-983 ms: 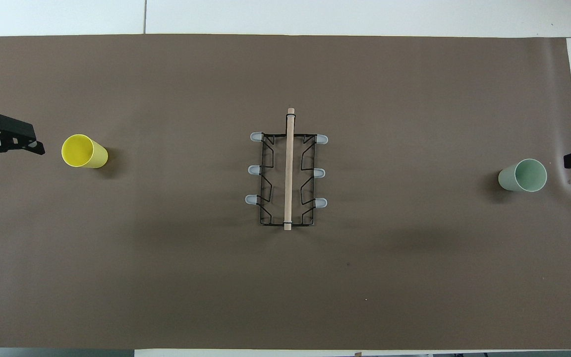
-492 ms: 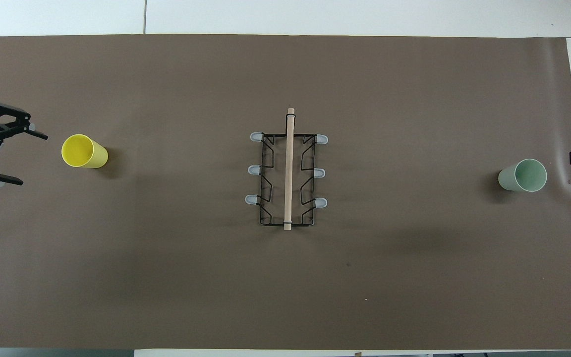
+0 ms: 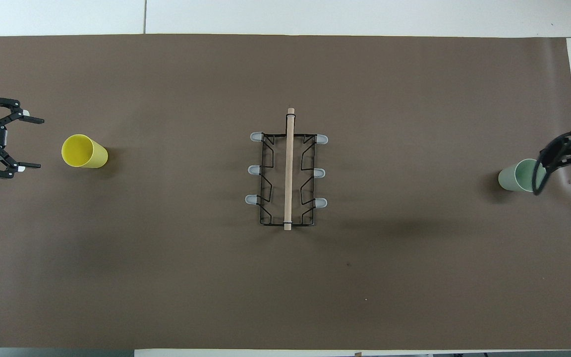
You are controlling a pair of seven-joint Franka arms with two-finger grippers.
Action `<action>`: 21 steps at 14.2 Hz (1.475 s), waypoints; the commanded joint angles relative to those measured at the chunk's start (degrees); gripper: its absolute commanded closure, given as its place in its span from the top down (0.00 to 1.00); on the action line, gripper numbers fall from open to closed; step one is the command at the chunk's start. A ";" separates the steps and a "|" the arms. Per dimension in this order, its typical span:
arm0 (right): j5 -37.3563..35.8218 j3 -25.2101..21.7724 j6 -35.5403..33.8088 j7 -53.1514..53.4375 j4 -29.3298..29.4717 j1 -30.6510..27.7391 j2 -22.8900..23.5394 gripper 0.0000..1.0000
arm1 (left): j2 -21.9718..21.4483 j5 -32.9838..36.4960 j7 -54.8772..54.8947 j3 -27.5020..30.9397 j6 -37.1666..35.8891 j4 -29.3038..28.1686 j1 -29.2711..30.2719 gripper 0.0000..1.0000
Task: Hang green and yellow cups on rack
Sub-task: 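Grasp the yellow cup with the left gripper while the right gripper grasps the green cup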
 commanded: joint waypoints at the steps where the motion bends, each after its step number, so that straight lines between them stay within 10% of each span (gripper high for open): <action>1: -6.19 0.15 -1.10 -0.02 0.09 2.41 5.99 1.00 | 4.16 -4.88 -1.29 -0.49 3.27 -0.38 2.84 1.00; 6: -22.00 1.12 0.13 -7.54 -1.67 6.90 14.43 1.00 | 4.62 -5.07 1.17 -0.58 10.04 -8.10 3.73 1.00; 9: -34.31 1.91 5.56 -29.15 -9.47 7.08 13.57 1.00 | 3.31 -12.06 4.51 -0.75 16.51 -15.82 3.65 1.00; 21: -41.71 6.48 16.56 -49.68 -22.59 7.34 13.39 1.00 | 1.19 -31.16 10.40 -1.02 26.64 -25.69 -1.10 1.00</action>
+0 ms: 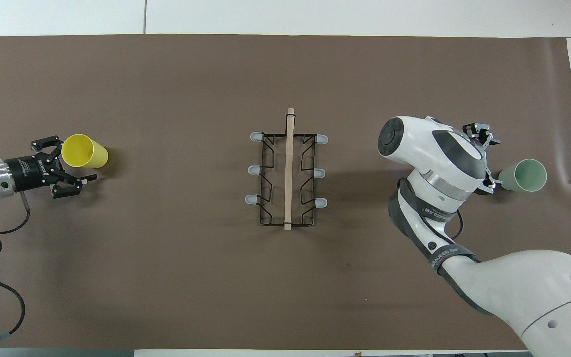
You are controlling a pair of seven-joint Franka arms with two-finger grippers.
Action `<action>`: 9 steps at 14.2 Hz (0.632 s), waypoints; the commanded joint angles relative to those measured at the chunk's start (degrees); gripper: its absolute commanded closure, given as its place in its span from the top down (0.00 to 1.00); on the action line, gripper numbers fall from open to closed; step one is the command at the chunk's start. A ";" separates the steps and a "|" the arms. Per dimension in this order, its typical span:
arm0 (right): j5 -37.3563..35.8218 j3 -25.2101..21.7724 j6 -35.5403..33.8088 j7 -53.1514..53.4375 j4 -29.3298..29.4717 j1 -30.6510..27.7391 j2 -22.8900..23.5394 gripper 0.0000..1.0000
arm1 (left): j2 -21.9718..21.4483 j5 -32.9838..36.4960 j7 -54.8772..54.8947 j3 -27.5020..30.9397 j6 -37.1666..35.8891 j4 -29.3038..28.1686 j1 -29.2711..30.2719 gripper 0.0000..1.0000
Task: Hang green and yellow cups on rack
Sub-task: 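Grasp the yellow cup with the left gripper while the right gripper grasps the green cup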
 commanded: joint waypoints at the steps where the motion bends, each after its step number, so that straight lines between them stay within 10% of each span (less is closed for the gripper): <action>1: -3.81 0.11 2.24 -1.69 -4.71 -0.36 -1.11 1.00 | -2.11 -3.23 1.00 0.28 4.14 -2.85 -2.94 1.00; 6: -8.46 0.11 2.15 4.29 -5.77 -1.67 2.94 1.00 | -2.02 -4.02 1.27 0.28 4.59 -2.68 -4.09 1.00; 7: -10.30 0.11 2.50 4.46 -6.12 -2.20 2.94 1.00 | -2.02 -4.02 1.27 0.28 4.50 -2.68 -4.09 0.81; 8: -12.76 0.11 3.02 4.81 -6.56 -2.38 2.94 1.00 | -2.02 -4.02 1.27 0.28 4.50 -2.33 -4.09 0.19; 9: -14.44 0.11 3.81 5.60 -6.91 -2.38 2.94 1.00 | -2.10 -4.02 1.35 0.36 4.50 -2.15 -4.09 0.00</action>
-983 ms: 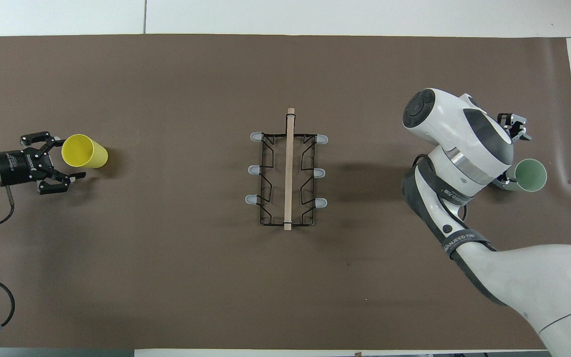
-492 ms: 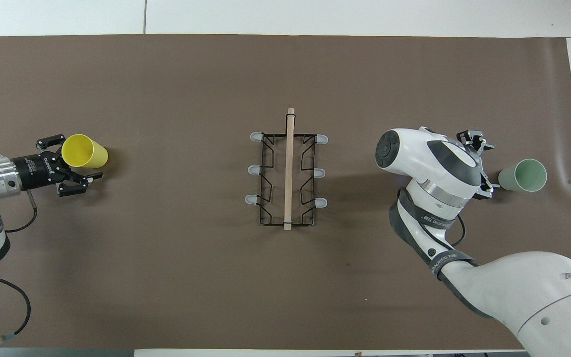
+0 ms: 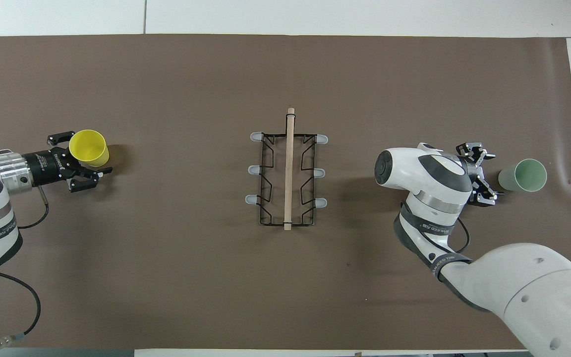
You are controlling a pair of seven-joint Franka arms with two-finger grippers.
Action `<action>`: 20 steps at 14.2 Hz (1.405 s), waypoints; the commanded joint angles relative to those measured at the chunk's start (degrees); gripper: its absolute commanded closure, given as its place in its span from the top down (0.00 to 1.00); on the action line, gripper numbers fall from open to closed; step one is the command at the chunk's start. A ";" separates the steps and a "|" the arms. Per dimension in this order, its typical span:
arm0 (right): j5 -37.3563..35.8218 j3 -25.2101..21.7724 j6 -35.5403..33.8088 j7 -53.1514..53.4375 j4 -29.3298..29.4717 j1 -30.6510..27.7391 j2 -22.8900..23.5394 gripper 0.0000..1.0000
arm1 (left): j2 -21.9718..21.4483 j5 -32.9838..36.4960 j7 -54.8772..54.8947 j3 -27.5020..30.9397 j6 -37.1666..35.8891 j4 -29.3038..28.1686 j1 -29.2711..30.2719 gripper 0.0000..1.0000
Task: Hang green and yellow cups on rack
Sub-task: 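Lift the yellow cup with the left gripper toward the rack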
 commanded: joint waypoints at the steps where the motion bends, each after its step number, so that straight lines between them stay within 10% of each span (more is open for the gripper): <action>1: -3.95 0.39 2.21 2.75 -1.91 -1.36 -0.64 1.00 | -1.83 -1.32 1.24 0.42 1.19 -1.23 -0.51 0.00; 7: -6.94 0.39 3.79 9.61 -4.64 -2.94 -0.99 1.00 | -9.11 5.94 -2.69 0.86 4.33 1.06 -4.54 0.00; 20: -11.78 0.39 3.53 12.25 -7.27 -6.72 -1.43 1.00 | -16.60 59.18 -33.80 0.59 3.30 8.17 -29.31 0.00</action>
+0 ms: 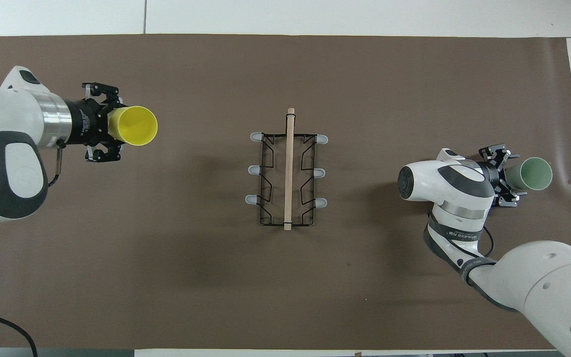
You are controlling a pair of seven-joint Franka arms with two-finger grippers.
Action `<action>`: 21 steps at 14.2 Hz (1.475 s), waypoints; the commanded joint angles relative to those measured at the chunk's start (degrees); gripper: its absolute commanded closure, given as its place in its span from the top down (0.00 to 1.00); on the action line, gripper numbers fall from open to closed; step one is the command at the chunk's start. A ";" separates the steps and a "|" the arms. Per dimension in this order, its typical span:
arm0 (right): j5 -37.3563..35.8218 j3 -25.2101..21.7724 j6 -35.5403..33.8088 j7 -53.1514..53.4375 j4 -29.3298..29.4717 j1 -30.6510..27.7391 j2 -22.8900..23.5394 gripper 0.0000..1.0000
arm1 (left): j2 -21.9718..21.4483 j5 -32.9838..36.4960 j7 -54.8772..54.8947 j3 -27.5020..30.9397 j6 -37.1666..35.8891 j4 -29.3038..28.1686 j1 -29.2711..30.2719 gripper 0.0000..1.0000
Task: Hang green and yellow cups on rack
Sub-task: 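Lift the yellow cup with the left gripper toward the rack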
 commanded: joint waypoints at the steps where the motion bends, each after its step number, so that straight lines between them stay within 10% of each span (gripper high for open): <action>1: -1.96 0.36 -0.05 1.88 -2.18 -1.24 -1.52 1.00 | -0.37 11.55 -8.81 0.86 -0.66 0.74 -6.27 0.00; 6: -4.42 0.36 -0.50 2.24 -2.27 -2.56 -1.53 0.90 | -1.68 34.22 -26.49 0.60 -8.29 0.66 -18.92 0.00; 8: -4.42 0.36 -1.19 7.13 -2.27 -2.56 -1.53 0.38 | -1.68 39.87 -32.02 0.60 -9.97 -0.22 -22.88 0.00; 10: -3.28 0.53 -1.29 11.45 -1.92 -2.56 -1.87 0.12 | -1.25 44.62 -36.16 0.60 -12.77 -1.27 -26.92 0.00; 21: 39.04 0.53 -1.20 11.20 6.79 -2.38 -16.80 0.00 | -0.80 53.69 -44.27 0.51 -19.65 -4.27 -36.69 0.00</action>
